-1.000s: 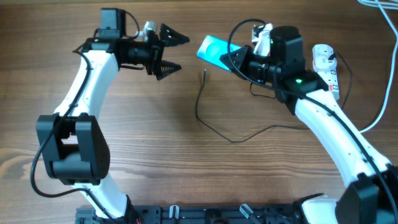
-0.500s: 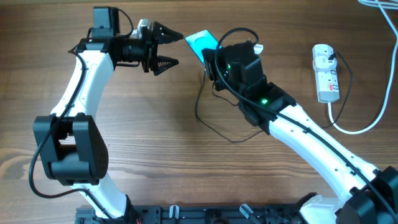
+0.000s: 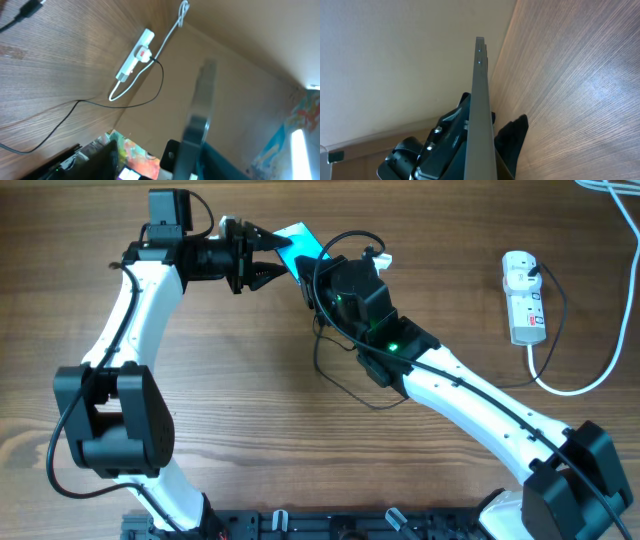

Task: Plug charger to phone and switch on socket

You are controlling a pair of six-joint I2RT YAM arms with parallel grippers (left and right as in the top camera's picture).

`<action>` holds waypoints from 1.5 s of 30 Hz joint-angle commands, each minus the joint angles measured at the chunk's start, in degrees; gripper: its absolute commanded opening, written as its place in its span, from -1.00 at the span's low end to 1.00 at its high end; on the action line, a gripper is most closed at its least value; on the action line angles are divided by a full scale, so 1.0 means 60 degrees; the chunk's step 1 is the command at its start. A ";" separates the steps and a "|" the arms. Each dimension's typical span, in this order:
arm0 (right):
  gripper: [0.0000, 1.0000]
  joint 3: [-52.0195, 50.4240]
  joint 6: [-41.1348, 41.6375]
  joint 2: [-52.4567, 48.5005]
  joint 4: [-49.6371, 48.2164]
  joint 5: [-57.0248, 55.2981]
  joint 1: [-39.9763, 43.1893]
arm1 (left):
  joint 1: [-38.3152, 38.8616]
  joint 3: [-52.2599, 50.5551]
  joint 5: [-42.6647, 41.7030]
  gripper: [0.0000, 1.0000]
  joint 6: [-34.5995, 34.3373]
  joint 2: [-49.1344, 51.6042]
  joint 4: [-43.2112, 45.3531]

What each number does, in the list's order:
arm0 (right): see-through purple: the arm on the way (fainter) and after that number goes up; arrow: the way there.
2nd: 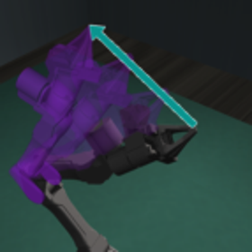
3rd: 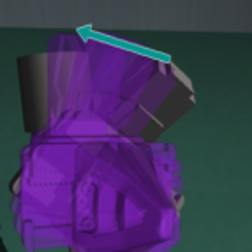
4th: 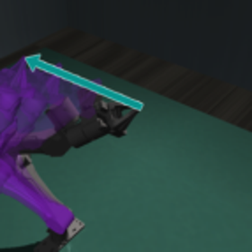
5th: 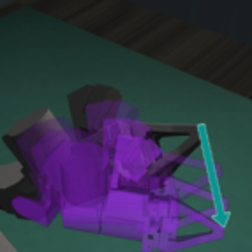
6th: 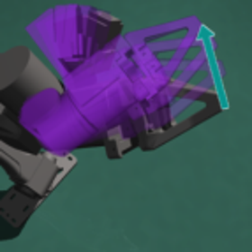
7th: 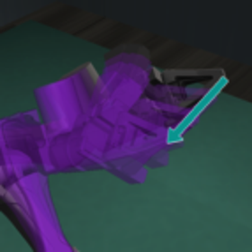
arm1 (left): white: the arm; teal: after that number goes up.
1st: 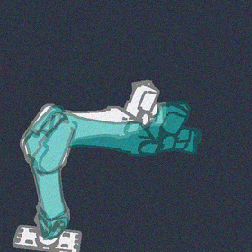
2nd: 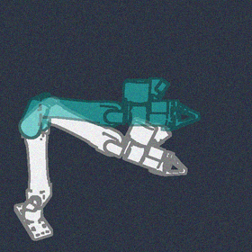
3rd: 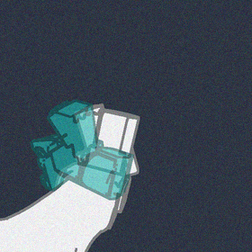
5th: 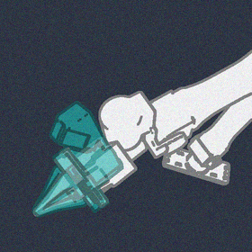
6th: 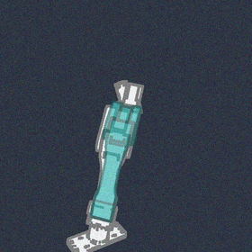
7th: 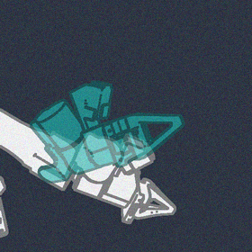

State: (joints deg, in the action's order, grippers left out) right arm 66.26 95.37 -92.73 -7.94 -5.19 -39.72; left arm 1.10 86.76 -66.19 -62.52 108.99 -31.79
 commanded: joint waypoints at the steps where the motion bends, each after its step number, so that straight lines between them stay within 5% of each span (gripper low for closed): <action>1: -0.91 0.0189 0.0098 -0.0084 -0.0160 0.0157 -0.0135 | 0.0157 0.0106 0.0306 -0.14 -0.0645 -0.0229 0.0102; 7: -0.91 0.0189 0.0401 -0.0084 -0.0175 0.0415 -0.0168 | 0.0291 0.0106 0.0299 -0.25 -0.0976 -0.0229 0.0390; 16: -0.91 0.0189 0.0637 -0.0087 -0.0178 0.0448 -0.0262 | 0.0299 0.0106 0.0306 -0.92 -0.1351 -0.0229 0.0433; 20: -0.90 0.0189 0.0707 -0.0087 -0.0189 0.0452 -0.0280 | 0.0299 0.0106 0.0375 -0.91 -0.1934 -0.0229 0.0827; 28: -0.10 0.0189 0.0576 -0.0087 -0.0157 0.0368 -0.0233 | 0.0270 0.0102 0.0896 -0.92 -0.1093 -0.0229 0.2178; 34: 0.30 0.0189 -0.2295 -0.0069 -0.0091 0.0969 0.0750 | -0.0543 0.0095 0.1406 -0.92 0.1147 -0.0226 0.1377; 37: 0.51 0.0189 -0.4663 -0.0036 0.0379 0.2816 0.1526 | -0.1184 0.0095 0.1402 -0.92 0.2747 -0.0226 0.0248; 41: 0.58 0.0189 -0.6204 -0.0029 0.2091 0.3854 0.2568 | -0.1774 0.0095 0.1202 -0.92 0.4535 -0.0226 -0.0812; 45: 0.61 0.0189 -0.9927 -0.0029 0.3555 0.5697 0.3384 | -0.2269 0.0095 -0.0805 -0.92 0.6692 -0.0226 -0.1286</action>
State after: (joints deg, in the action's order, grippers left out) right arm 66.70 51.18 -92.82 11.18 21.08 -20.51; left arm -11.09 86.74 -60.31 -33.54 108.84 -39.11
